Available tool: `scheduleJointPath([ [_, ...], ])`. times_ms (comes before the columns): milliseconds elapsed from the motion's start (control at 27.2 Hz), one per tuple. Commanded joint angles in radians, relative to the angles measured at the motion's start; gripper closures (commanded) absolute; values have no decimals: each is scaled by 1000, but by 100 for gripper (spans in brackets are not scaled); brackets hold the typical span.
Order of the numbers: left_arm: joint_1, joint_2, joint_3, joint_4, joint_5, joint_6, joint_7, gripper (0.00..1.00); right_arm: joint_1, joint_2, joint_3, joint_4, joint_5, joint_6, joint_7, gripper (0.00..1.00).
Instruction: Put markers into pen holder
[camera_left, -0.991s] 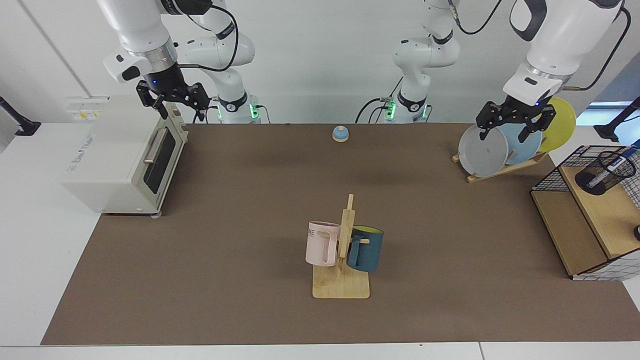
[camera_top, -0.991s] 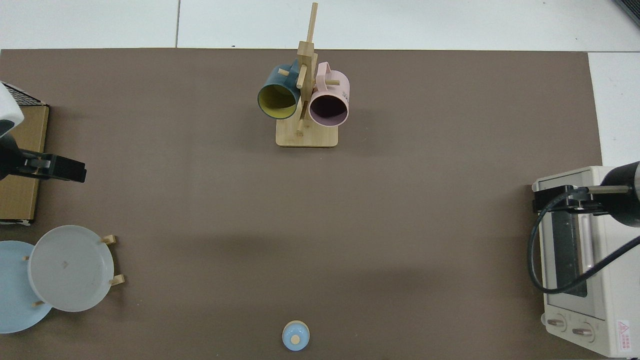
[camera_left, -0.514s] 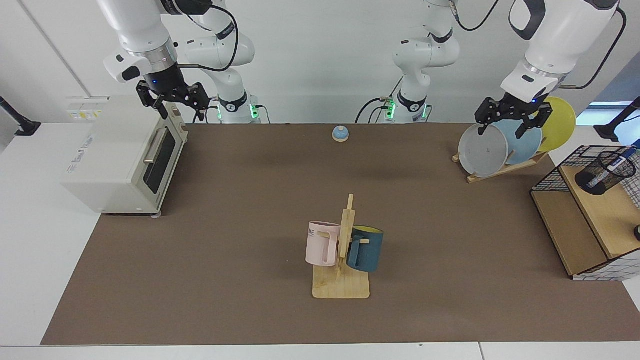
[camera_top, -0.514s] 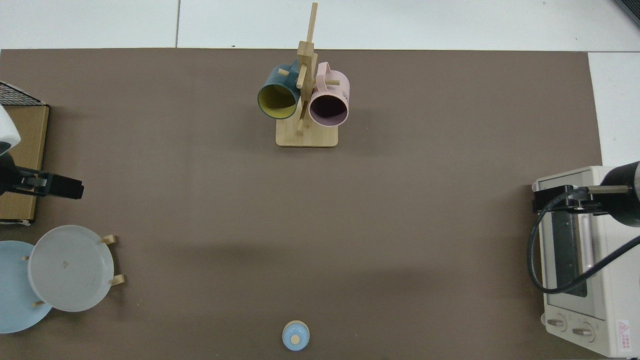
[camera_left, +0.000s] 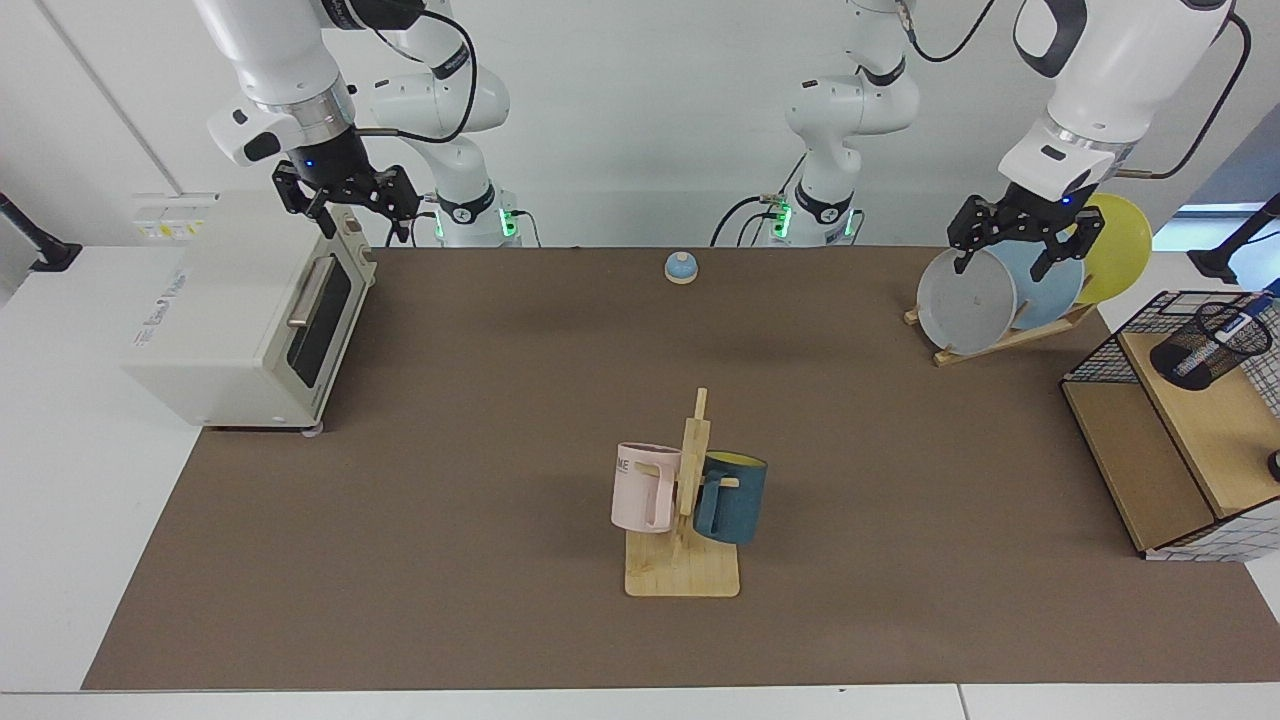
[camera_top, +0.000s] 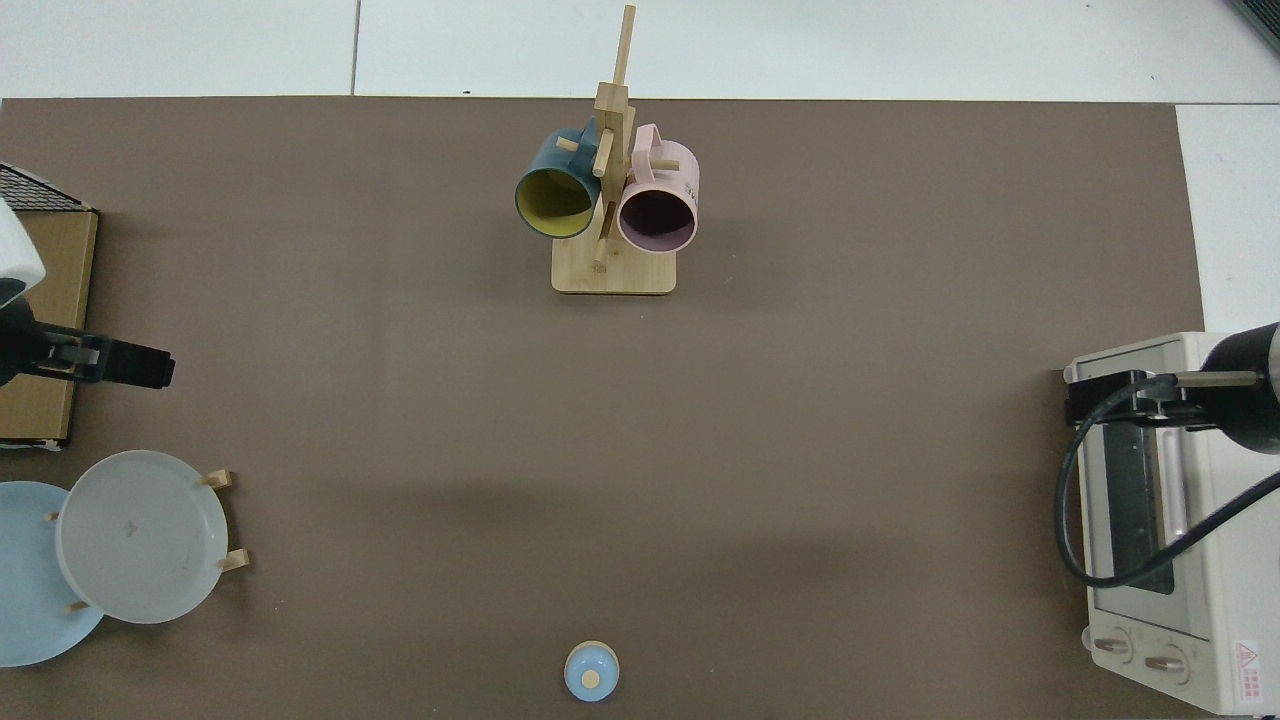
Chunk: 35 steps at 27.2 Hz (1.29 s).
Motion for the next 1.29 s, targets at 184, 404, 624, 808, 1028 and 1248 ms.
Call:
scheduleJointPath([
  [184, 3, 39, -5, 58, -27, 5, 1, 0, -20, -10, 10, -4, 18, 2, -15, 0],
  [404, 6, 59, -2, 79, -47, -29, -4, 0, -20, -10, 10, -6, 18, 2, -15, 0],
  [624, 1, 98, -4, 142, -45, -84, -21, 0, -20, -10, 10, -4, 18, 2, -15, 0],
  [808, 1, 95, -4, 141, -45, -78, -21, 0, -21, -10, 10, -4, 18, 2, -15, 0],
  [1028, -8, 88, -4, 136, -28, -87, -61, 0, -20, -10, 10, -6, 18, 2, -15, 0],
  [1248, -12, 85, -5, 133, -21, -90, -65, 0, -20, -10, 10, -4, 18, 2, -15, 0],
])
